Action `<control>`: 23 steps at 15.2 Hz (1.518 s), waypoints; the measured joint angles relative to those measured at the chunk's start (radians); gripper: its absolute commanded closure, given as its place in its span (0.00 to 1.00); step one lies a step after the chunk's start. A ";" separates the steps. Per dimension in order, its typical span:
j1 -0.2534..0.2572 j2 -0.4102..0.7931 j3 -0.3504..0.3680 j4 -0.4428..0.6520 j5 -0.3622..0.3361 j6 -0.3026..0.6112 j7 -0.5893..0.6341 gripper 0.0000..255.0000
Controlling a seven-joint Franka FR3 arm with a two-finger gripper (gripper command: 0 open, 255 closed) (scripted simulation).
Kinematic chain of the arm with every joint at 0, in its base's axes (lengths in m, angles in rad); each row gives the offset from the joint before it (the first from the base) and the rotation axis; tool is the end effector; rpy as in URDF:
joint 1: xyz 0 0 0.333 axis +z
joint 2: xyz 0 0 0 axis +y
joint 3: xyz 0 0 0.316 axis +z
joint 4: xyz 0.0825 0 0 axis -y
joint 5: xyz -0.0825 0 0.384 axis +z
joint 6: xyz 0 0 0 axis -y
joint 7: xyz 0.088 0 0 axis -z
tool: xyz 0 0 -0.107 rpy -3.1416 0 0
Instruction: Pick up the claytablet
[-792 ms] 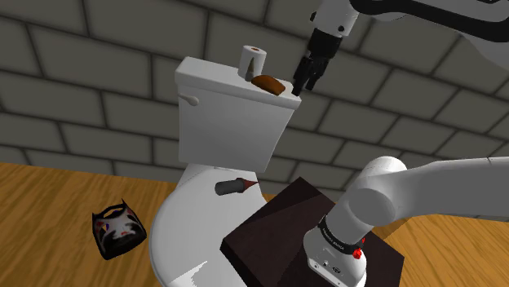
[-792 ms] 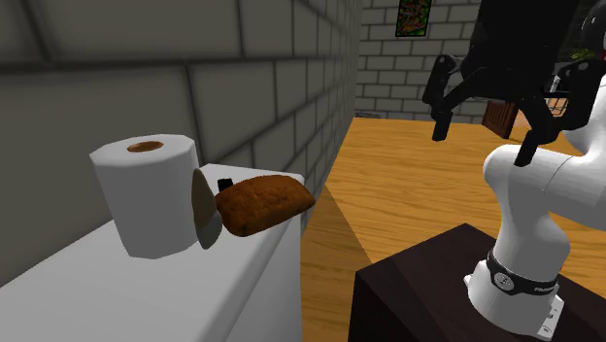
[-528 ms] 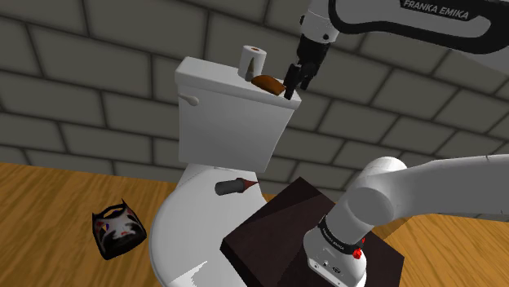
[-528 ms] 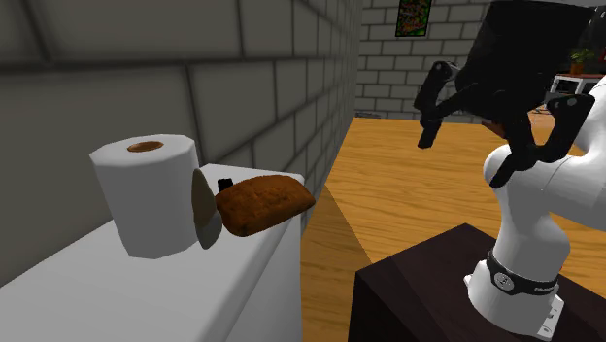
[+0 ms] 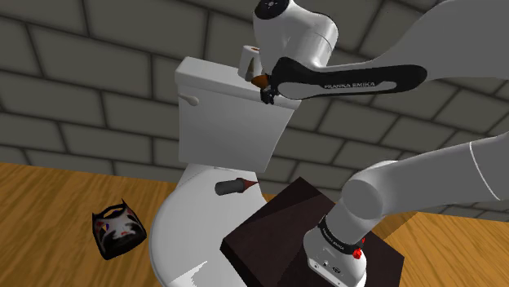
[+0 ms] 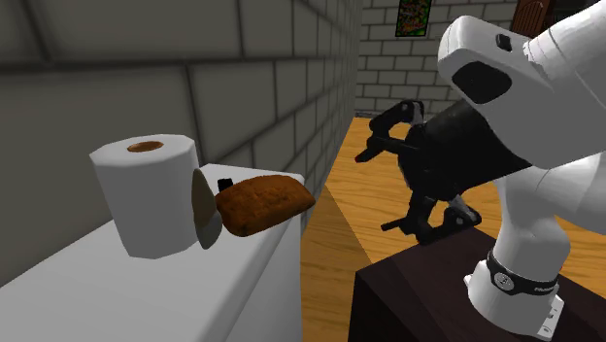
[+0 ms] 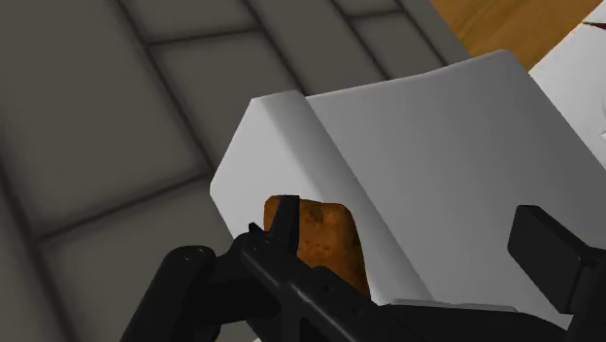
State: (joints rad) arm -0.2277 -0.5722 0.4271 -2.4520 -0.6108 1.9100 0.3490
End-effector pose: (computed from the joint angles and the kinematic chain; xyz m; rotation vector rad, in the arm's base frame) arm 0.3882 0.0505 0.5019 2.3506 0.0085 0.1968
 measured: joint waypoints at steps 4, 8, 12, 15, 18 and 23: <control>-0.160 0.164 0.173 0.037 -0.333 -0.032 0.252 0.00; -0.279 0.373 0.322 0.101 -0.647 -0.215 0.483 0.00; -0.293 0.442 0.345 0.100 -0.715 -0.261 0.558 0.00; -0.293 0.480 0.355 0.096 -0.731 -0.280 0.594 0.00; -0.293 0.486 0.356 0.092 -0.735 -0.282 0.604 1.00; -0.293 0.486 0.356 0.091 -0.736 -0.282 0.605 1.00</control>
State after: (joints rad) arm -0.5203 -0.0866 0.7835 -2.3606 -1.3463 1.6277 0.9541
